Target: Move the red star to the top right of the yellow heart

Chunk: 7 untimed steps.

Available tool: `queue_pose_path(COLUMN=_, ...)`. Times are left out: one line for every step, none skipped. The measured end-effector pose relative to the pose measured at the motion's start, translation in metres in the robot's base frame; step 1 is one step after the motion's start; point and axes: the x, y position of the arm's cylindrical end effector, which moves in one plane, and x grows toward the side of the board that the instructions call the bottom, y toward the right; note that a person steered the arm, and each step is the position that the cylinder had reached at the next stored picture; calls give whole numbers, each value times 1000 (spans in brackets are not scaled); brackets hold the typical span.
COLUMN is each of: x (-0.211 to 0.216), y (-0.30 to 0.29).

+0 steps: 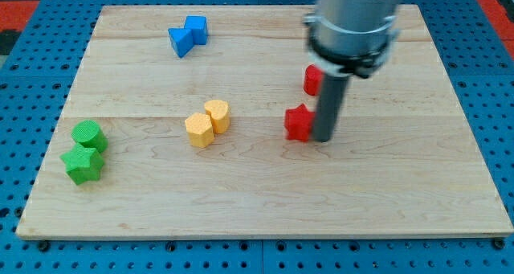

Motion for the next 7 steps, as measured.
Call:
queue_pose_path(x=19, y=-32)
queue_pose_path(x=11, y=-29)
queue_pose_path(x=22, y=15)
queue_pose_path(x=5, y=13)
queue_pose_path(x=-25, y=3)
queue_pose_path(x=-52, y=-14)
queue_pose_path(x=-66, y=-11)
